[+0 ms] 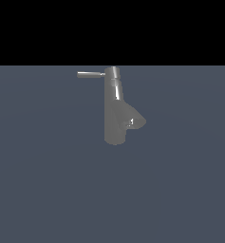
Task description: Turn on the faucet by rotating a designated handle.
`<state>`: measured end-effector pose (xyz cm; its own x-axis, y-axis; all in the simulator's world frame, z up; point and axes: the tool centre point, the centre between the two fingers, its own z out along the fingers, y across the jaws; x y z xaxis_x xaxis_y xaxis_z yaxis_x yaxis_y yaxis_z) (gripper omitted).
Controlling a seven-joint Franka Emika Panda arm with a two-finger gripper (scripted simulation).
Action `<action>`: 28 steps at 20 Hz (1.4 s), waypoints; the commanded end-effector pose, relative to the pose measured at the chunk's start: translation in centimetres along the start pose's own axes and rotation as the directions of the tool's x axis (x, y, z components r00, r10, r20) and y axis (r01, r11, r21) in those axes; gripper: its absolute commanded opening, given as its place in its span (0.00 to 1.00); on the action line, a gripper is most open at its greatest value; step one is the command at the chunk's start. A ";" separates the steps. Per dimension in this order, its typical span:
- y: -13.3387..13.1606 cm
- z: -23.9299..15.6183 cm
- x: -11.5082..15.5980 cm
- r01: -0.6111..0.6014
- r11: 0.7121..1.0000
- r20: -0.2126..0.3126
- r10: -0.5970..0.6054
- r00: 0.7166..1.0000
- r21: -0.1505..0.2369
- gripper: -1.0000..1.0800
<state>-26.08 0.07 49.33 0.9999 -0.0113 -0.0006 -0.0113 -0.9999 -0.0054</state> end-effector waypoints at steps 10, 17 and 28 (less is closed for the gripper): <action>-1.2 -1.1 0.1 0.025 1.000 -0.013 -0.025 1.000 0.019 0.00; -0.8 -2.0 0.8 0.059 0.998 -0.035 -0.058 0.998 0.034 0.00; -1.0 -1.9 2.4 0.014 0.998 -0.027 -0.013 1.000 0.064 0.00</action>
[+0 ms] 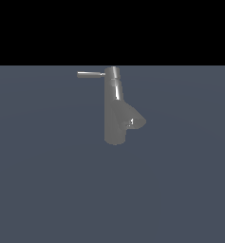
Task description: Turn on the faucet by rotating a designated handle.
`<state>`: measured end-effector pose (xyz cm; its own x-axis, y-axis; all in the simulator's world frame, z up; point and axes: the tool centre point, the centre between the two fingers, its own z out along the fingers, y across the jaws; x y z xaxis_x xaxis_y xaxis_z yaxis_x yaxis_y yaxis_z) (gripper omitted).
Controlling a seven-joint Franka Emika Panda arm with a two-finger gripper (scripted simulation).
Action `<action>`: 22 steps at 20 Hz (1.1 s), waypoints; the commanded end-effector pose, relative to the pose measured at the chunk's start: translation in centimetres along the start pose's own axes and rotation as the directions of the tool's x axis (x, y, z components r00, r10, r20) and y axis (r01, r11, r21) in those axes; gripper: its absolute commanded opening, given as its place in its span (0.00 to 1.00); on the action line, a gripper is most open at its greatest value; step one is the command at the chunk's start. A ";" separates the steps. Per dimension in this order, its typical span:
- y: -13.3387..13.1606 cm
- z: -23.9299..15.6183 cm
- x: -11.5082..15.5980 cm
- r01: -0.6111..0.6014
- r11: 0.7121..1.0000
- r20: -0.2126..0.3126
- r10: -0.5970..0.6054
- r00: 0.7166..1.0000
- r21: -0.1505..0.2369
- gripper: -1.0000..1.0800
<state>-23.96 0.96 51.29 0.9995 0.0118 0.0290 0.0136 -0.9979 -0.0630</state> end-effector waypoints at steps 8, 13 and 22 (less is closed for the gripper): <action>-0.3 0.8 3.5 -0.111 0.992 0.025 0.110 0.994 0.052 0.00; -0.7 2.0 6.6 -0.217 0.973 0.056 0.213 0.975 0.084 0.00; -1.5 5.5 13.3 -0.451 0.887 0.129 0.438 0.890 0.099 0.00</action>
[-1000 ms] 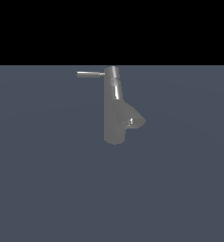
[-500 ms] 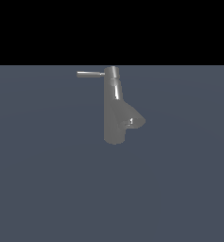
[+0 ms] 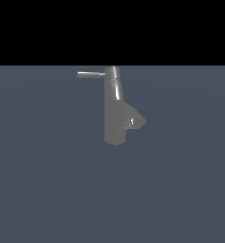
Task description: Turn on the faucet by rotating a designated handle.
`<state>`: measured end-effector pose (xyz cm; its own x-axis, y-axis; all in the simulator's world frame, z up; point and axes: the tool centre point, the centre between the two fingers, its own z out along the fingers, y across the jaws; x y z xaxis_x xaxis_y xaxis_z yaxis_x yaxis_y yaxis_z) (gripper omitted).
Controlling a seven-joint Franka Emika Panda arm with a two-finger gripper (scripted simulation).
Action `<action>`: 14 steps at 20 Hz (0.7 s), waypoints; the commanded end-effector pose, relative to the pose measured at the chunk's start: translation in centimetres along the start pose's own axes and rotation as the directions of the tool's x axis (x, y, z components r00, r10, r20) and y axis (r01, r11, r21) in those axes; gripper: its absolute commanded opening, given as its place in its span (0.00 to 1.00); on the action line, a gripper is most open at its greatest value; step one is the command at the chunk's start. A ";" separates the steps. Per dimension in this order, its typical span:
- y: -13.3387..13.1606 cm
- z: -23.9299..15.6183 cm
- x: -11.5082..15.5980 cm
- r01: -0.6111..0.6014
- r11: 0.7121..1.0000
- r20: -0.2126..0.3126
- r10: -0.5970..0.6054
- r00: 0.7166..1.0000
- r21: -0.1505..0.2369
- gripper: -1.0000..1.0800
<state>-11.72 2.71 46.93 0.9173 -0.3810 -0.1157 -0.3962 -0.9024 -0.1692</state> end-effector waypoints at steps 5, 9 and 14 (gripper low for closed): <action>-2.2 3.0 4.4 -0.187 0.982 0.026 0.187 0.982 0.002 0.00; -3.5 5.2 6.9 -0.300 0.954 0.031 0.300 0.953 -0.010 0.00; -5.0 8.1 9.9 -0.434 0.900 0.020 0.435 0.900 -0.032 0.00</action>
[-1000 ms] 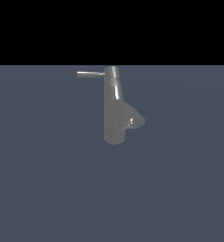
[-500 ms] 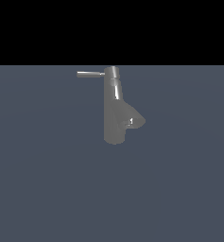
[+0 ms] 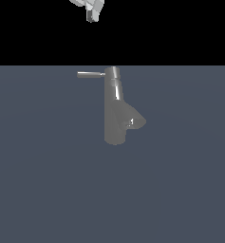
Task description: Turn on the faucet by rotating a designated handle.
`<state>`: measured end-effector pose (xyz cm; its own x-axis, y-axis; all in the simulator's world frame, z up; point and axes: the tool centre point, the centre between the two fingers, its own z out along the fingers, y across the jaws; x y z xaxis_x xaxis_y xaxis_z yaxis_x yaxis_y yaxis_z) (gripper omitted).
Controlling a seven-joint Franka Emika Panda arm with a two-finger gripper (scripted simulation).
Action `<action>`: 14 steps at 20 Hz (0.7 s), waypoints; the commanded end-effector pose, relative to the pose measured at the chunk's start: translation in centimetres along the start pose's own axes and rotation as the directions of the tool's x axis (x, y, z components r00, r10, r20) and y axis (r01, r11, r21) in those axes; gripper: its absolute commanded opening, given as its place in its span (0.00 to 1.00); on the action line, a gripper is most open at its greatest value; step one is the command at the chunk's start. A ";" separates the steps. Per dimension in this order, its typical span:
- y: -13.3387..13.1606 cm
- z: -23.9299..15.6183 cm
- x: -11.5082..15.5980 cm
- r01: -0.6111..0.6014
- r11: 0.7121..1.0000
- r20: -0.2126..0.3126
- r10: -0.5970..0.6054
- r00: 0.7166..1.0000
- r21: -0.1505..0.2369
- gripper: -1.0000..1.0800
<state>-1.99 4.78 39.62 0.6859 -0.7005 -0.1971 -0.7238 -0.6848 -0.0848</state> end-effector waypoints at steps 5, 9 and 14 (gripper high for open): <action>-3.3 3.9 2.7 -0.186 0.982 -0.030 0.185 0.982 -0.023 0.00; -5.2 6.3 4.2 -0.293 0.956 -0.065 0.291 0.955 -0.033 0.00; -7.3 9.2 5.7 -0.405 0.914 -0.118 0.399 0.909 -0.033 0.00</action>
<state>5.78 7.34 30.98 0.3758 -0.9196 -0.1145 -0.9240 -0.3813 0.0296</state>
